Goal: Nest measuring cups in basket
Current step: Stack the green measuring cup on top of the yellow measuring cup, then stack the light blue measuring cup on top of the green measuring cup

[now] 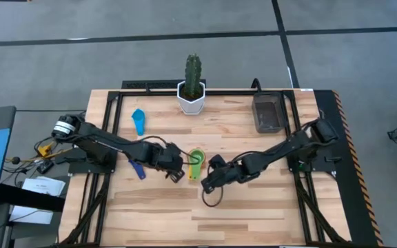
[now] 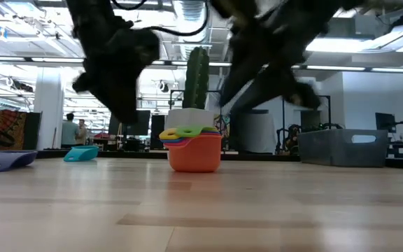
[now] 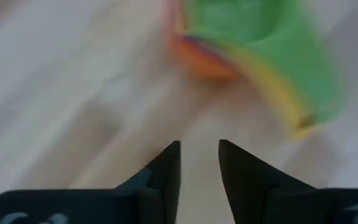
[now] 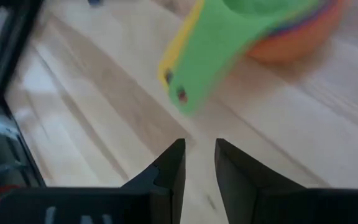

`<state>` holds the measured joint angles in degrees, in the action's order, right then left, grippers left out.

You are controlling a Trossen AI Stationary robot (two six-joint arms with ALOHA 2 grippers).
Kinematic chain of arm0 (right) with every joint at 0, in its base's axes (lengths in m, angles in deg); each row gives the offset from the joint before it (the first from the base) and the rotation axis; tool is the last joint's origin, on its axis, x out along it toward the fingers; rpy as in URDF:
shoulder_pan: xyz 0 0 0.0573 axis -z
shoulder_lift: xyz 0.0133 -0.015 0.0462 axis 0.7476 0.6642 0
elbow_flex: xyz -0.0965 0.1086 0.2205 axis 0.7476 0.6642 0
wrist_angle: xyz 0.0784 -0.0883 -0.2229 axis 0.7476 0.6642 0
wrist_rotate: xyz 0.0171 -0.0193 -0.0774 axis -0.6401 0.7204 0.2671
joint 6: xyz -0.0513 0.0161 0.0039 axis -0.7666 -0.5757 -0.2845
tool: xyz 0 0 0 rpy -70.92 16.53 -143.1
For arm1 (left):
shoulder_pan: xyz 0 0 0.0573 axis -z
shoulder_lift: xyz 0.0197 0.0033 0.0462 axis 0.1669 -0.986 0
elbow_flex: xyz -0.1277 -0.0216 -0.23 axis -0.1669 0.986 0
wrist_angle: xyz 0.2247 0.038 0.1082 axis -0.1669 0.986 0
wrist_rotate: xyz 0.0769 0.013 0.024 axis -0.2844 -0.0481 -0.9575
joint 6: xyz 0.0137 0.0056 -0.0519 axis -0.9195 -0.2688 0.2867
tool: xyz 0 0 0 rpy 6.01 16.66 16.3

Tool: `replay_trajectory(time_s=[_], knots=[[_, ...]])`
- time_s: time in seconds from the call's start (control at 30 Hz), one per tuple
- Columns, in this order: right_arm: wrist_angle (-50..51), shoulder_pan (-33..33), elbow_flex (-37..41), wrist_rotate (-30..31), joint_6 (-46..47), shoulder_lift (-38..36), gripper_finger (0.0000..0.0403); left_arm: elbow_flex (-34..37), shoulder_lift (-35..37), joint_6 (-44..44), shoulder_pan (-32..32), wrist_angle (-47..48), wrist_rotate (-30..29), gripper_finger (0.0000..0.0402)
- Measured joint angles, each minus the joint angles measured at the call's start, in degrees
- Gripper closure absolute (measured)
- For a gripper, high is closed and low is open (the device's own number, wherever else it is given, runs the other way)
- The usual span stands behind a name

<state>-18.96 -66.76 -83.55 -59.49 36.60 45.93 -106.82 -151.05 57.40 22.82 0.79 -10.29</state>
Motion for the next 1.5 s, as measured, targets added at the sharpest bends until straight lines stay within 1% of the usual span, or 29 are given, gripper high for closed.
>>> replay_trajectory(time_s=[0.13,0.27,0.47,0.6,0.67,0.87,1.0,1.1,1.23,1.37,1.5], knots=[[-4.2,1.67,-0.04,0.0,0.18,3.12,0.0294,2.2,-0.72,0.48,1.02,-5.77,1.51,0.0315],[-5.6,2.42,-0.05,-0.02,0.29,4.41,0.0295,2.46,-1.37,-0.07,1.39,-7.09,1.7,0.0319],[-5.56,2.78,0.02,0.02,0.26,4.38,0.0295,2.52,-1.46,-1.36,1.35,-6.82,2.55,0.0319],[-4.76,2.52,-0.14,0.14,1.22,3.29,0.0295,2.52,-1.48,-2.18,1.35,-7.71,2.52,0.0319],[-2.65,2.31,-0.03,0.18,2.03,3.25,0.0295,2.52,-1.48,-3.17,1.35,-8.42,2.39,0.0319],[0.66,2.64,0.04,0.02,3.11,3.36,0.0295,2.52,-1.48,-4.25,0.98,-10.13,-0.08,0.0319],[-1.51,4.12,0.04,-0.11,1.04,3.68,0.0295,2.52,-1.5,-4.67,0.13,-11.37,-0.1,0.0319],[-4.05,5.95,0.02,-1.52,-1.79,3.68,0.0295,2.52,-1.5,-5.29,-0.4,-12.55,-0.1,0.0319],[-4.77,7.7,0.04,-2.17,-4.65,3.68,0.0295,2.52,-1.5,-4.64,-0.76,-12.88,-0.25,0.0319],[-4.86,7.99,0.04,-4.03,-5.74,3.2,0.0295,2.52,-1.5,-4.58,-0.78,-12.69,0.4,0.0319],[-2.98,6.81,0.0,-4.97,-5.4,3.2,0.0295,2.52,-0.36,-2.32,-0.77,-9.51,2.84,0.0319]])
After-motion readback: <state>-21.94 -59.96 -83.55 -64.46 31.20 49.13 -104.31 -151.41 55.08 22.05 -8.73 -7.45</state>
